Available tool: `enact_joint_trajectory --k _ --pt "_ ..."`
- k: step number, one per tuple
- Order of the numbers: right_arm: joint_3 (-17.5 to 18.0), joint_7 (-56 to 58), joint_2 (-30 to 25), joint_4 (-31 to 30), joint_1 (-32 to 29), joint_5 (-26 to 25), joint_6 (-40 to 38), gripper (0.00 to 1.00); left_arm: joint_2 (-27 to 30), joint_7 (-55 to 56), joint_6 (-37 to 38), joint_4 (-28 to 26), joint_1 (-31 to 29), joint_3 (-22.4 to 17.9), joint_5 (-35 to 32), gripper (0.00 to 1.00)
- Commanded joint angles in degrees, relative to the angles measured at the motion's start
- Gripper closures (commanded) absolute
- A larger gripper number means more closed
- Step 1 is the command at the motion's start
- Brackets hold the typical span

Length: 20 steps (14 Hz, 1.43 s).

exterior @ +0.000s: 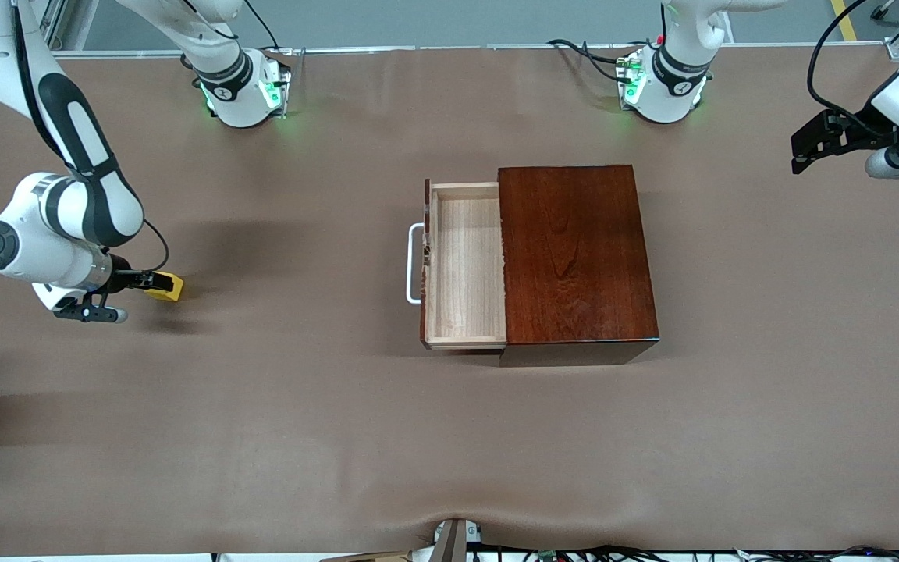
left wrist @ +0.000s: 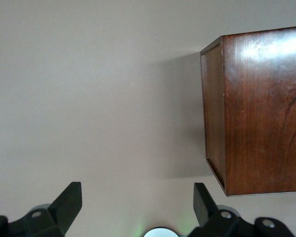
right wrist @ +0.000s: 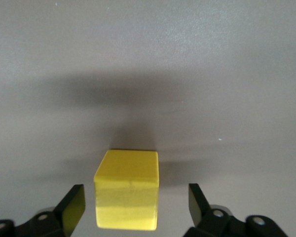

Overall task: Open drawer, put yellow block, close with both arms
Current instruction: 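Close the right gripper on the yellow cube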

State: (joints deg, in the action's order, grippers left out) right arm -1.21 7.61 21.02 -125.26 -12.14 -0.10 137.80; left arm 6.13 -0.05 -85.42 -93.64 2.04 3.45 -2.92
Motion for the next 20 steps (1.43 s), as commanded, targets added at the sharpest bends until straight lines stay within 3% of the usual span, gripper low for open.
enact_joint_trajectory --k 1,3,4,6,14,20 --pt "0.95 0.39 -0.54 -1.91 -1.48 -0.95 1.86 0.3 0.63 -0.74 -0.45 -0.4 -1.24 0.5 0.98 0.0" --pt "0.95 0.39 -0.54 -1.92 -1.75 -0.95 1.86 0.49 0.63 -0.74 -0.45 -0.4 -1.51 0.5 0.98 0.0" --pt "1.03 0.3 -0.54 -1.92 -1.92 -0.86 1.86 0.69 0.72 -0.74 -0.45 -0.4 -1.51 0.5 0.98 0.0" --pt "1.03 0.21 -0.62 -1.83 -1.92 -0.69 1.34 0.97 0.72 -0.74 -0.45 -0.4 -1.51 0.5 0.98 0.0" --pt "1.39 -0.75 -5.63 -0.69 -1.31 1.42 -6.74 1.0 1.07 -1.0 -0.28 0.13 -1.51 0.5 0.98 0.0" --pt "1.56 -2.77 -10.55 6.69 0.27 1.69 -22.02 1.0 1.16 -1.09 -0.19 0.39 -1.51 0.5 0.98 0.0"
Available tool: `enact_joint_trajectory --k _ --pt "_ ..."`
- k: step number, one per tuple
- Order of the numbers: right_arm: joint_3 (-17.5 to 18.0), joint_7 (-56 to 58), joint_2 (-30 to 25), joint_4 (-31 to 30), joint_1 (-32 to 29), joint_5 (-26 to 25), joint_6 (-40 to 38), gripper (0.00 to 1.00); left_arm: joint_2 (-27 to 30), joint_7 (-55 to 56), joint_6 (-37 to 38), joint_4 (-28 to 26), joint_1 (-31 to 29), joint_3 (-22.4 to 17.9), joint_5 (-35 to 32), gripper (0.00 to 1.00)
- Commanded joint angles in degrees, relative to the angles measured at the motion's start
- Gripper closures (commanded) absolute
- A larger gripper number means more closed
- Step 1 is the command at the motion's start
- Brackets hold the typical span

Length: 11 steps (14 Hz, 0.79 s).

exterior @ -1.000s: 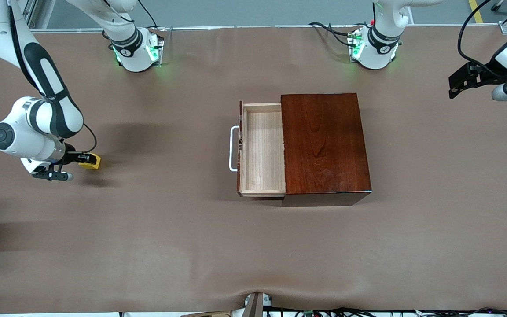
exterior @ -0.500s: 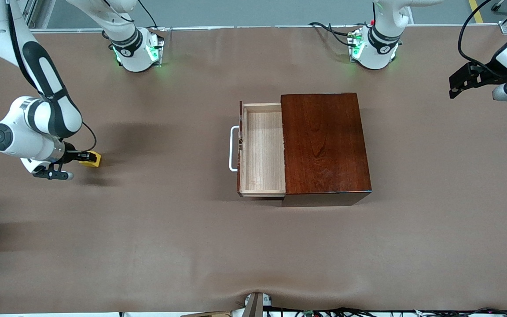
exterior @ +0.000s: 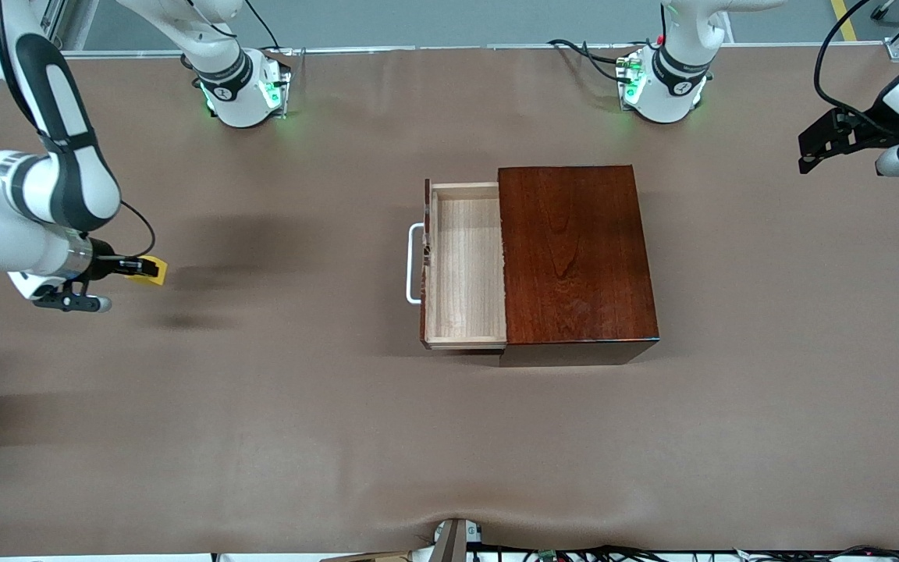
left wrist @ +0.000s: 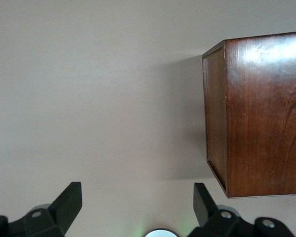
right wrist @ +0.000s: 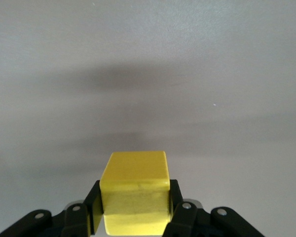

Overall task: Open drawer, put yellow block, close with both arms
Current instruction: 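Lift the yellow cube and carry it over the open drawer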

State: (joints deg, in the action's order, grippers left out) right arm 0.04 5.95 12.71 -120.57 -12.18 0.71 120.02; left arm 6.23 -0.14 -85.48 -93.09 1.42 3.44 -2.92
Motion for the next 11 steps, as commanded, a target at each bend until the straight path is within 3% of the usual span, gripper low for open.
enact_joint_trajectory --k 1,3,6,11 --pt "0.31 -1.64 -3.82 2.18 0.75 0.88 -5.83 1.0 0.98 -1.0 -0.22 -0.17 -0.89 0.51 0.98 0.0" --pt "0.31 -4.62 -6.9 3.4 1.72 0.96 -10.92 1.0 0.98 -1.0 -0.22 -0.08 -0.89 0.51 1.07 0.0" --pt "0.31 -4.98 -11.38 4.03 3.04 5.27 -17.17 1.0 1.07 -0.92 -0.13 -0.17 -0.89 0.51 1.07 0.0" --pt "0.48 -11.47 -14.64 7.62 4.62 5.45 -25.79 1.0 0.98 -0.92 -0.22 -0.17 -0.89 0.51 1.07 0.0"
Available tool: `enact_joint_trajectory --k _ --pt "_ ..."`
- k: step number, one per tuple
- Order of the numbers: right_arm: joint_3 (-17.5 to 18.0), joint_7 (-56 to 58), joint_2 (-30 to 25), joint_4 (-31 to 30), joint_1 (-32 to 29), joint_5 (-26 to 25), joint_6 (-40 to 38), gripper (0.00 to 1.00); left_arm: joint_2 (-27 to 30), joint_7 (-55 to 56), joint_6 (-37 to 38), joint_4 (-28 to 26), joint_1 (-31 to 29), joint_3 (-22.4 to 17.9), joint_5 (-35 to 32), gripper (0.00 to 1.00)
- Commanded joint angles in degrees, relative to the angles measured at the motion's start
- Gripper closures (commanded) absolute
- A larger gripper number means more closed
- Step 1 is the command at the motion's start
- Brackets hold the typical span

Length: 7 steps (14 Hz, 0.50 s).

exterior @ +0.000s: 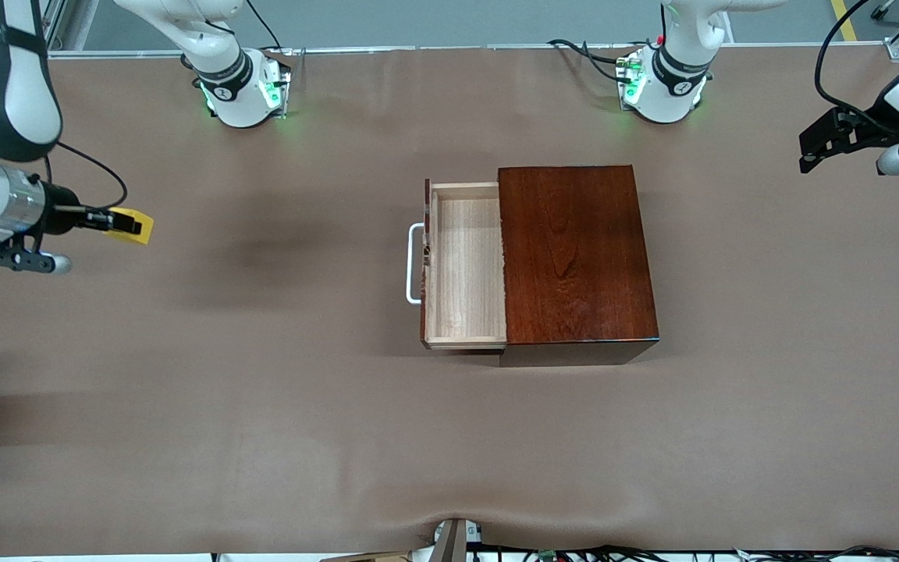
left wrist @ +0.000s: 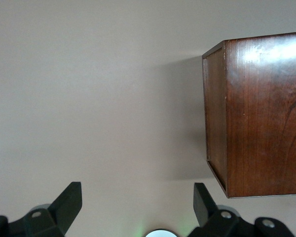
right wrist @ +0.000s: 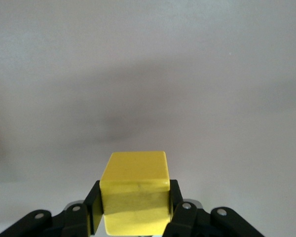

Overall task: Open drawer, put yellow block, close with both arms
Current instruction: 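Lift the yellow cube and carry it over the open drawer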

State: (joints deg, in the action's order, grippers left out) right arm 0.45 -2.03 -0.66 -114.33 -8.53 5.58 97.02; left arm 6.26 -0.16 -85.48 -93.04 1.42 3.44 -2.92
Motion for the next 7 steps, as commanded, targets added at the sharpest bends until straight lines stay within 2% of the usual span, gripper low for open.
enact_joint_trajectory --k 1,5,7 --pt "0.17 -6.03 -1.44 2.43 1.76 0.57 -4.19 1.0 0.94 -0.89 -0.21 -0.21 -0.89 0.51 1.07 0.0" --pt "0.08 -16.75 -1.97 6.56 6.58 0.57 -9.47 1.0 1.03 -0.89 -0.13 -0.21 -0.89 0.51 1.07 0.0" --pt "0.08 -21.68 -1.89 7.54 10.01 0.57 -9.48 1.0 1.03 -0.89 -0.13 -0.21 -0.89 0.51 1.07 0.0"
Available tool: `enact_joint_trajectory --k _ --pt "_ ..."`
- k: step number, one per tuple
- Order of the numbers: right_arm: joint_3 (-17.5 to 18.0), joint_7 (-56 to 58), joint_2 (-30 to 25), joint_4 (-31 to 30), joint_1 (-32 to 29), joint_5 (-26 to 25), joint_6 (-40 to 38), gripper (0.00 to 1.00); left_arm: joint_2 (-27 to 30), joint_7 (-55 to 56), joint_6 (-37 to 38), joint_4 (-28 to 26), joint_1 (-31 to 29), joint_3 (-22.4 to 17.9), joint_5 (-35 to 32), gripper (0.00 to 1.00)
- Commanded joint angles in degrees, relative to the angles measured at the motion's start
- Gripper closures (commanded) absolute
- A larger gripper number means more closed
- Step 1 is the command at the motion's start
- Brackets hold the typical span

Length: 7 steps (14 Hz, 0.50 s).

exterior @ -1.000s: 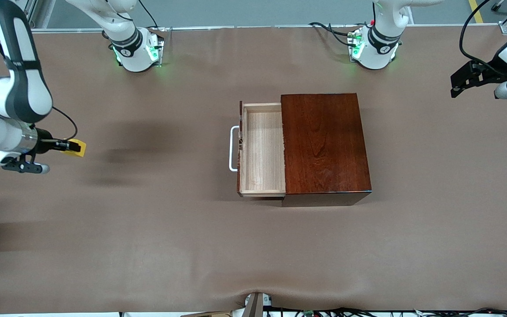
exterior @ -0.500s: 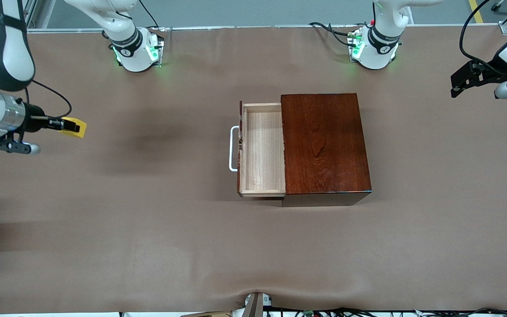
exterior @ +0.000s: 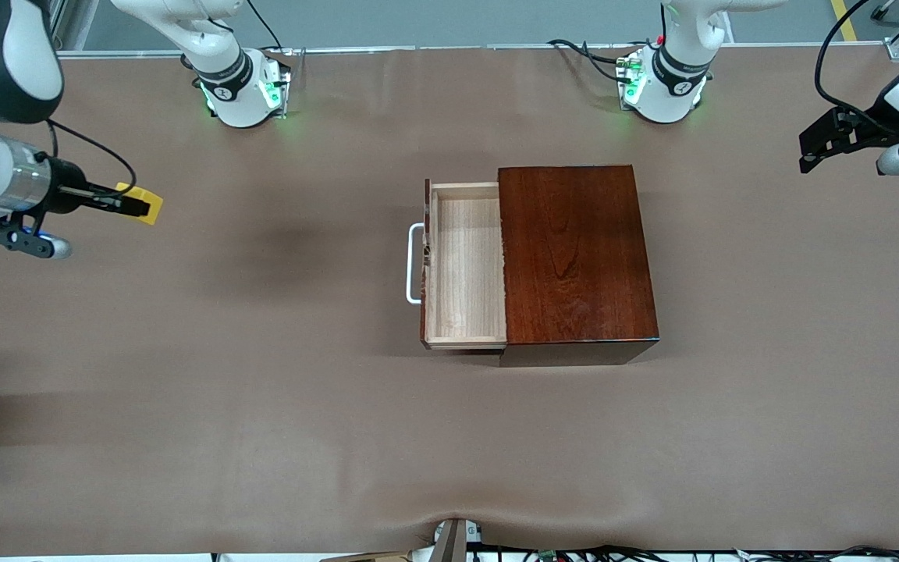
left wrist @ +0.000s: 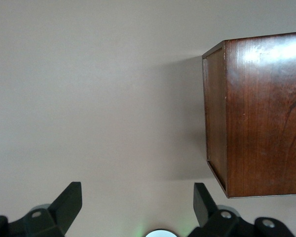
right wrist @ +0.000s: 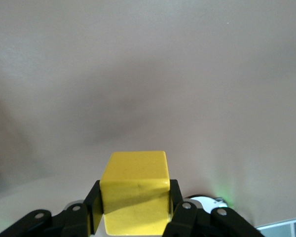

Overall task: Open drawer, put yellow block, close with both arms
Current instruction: 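Lift the yellow cube and carry it over the open drawer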

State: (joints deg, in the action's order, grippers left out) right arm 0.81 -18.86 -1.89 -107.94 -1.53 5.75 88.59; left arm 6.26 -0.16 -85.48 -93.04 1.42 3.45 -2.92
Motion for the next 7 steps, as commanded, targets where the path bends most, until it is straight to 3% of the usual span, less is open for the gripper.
enact_joint_trajectory --k 1,7 --pt "-0.28 -6.7 -0.57 1.5 4.5 0.49 -0.96 1.0 1.03 -0.89 -0.13 -0.21 -0.89 0.5 1.07 0.0" --pt "-0.37 -14.62 0.66 3.61 8.73 4.79 0.44 1.0 0.86 -0.89 -0.21 -0.3 -0.89 0.5 1.07 0.0"
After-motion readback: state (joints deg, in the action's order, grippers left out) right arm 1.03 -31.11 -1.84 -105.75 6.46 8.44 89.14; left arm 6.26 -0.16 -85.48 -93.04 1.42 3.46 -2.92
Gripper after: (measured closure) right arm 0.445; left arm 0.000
